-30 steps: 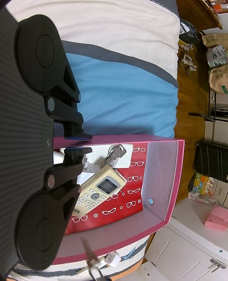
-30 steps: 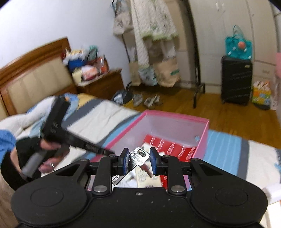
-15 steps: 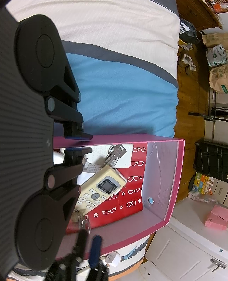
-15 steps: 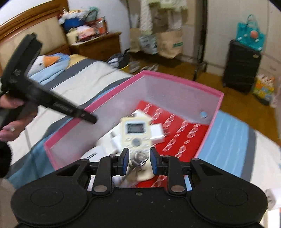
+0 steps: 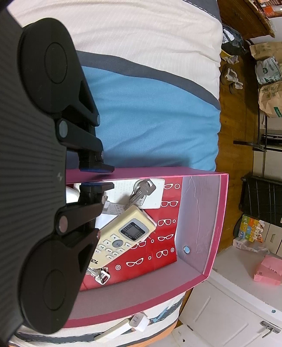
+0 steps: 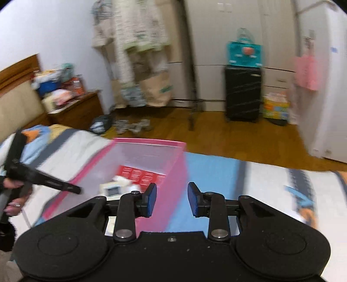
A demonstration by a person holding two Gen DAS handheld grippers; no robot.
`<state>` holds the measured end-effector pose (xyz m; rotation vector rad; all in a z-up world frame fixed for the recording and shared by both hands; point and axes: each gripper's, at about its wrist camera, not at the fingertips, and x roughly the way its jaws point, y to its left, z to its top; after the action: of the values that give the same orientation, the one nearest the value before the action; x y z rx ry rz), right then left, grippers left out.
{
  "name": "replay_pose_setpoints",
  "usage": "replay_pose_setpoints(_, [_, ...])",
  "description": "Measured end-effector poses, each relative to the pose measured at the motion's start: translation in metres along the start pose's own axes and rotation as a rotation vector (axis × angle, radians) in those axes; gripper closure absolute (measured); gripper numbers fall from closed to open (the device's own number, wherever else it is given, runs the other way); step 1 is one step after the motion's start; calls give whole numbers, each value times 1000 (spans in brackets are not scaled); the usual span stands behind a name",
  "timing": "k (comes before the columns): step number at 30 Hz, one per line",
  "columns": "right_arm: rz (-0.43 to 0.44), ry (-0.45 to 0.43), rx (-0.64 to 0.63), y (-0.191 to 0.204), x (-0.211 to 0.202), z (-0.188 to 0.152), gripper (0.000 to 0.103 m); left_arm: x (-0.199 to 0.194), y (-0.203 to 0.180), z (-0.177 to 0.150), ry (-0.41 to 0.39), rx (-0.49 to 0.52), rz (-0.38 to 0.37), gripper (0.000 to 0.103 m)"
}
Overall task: Organize rigid objects
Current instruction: 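Move the right tool away from the box back over the bed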
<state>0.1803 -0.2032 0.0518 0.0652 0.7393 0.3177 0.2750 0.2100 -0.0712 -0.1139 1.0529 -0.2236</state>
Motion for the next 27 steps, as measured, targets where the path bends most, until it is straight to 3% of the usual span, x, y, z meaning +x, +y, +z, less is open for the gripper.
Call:
replay_pose_setpoints(7, [-113, 64, 39, -47, -17, -9, 64, 3, -5, -1, 4, 20, 25, 95])
replay_pose_setpoints(11, [-125, 94, 33, -71, -14, -22, 59, 4, -6, 0, 19, 18, 30, 95])
replay_pose_setpoints(19, [-124, 234, -42, -120, 23, -55, 43, 3, -5, 4, 24, 2, 34, 95])
replay_pose_setpoints(23, [-170, 299, -82, -141, 45, -72, 42, 5, -6, 4, 32, 4, 43, 95])
replay_pose_setpoints(27, [-175, 328, -39, -164, 55, -82, 42, 7, -7, 4, 38, 8, 51, 95])
